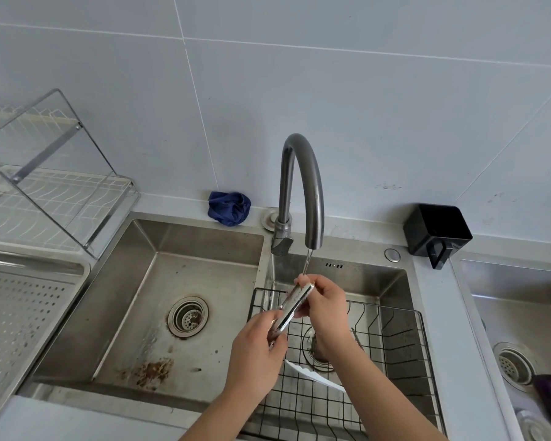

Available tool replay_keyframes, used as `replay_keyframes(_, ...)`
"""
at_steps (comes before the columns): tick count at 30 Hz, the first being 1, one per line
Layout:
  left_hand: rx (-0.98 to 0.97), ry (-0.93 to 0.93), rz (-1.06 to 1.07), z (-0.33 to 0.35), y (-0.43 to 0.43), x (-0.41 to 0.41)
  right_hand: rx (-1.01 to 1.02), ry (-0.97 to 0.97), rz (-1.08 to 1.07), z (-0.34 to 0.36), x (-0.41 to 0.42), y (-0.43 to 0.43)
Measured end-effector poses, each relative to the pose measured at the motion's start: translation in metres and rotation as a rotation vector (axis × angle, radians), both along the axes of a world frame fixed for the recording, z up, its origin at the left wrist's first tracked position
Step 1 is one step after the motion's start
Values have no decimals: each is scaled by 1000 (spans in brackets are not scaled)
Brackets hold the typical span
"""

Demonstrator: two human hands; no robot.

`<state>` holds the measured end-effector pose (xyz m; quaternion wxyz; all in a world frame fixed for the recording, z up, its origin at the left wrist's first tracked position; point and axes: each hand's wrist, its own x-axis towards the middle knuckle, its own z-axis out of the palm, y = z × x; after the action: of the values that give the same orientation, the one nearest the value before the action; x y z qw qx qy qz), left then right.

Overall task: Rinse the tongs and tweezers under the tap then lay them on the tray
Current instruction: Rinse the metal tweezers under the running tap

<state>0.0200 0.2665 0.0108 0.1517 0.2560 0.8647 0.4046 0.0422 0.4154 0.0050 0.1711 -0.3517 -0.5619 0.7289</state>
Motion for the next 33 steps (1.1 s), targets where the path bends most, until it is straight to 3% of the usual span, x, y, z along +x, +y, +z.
replay_keyframes(4,24,-33,17,-2,0,-2,-52,43,121,2,4,-2)
replay_keyframes(11,29,-44,43,-3,7,-5,-47,42,151,6,1,1)
replay_keyframes(15,57,-85,7,-5,12,-10,-2,-7,39,3,-2,6)
replay_keyframes(20,65,-226,116,-18,16,-18,95,10,92,2,-1,1)
replay_keyframes(24,131,-374,126,-25,16,-20,24,-9,19,5,-3,8)
replay_keyframes(28,283,-594,184,-23,19,-20,-80,76,154,8,-1,12)
replay_keyframes(33,317,-661,184,-17,21,-21,-32,-24,120,11,-3,15)
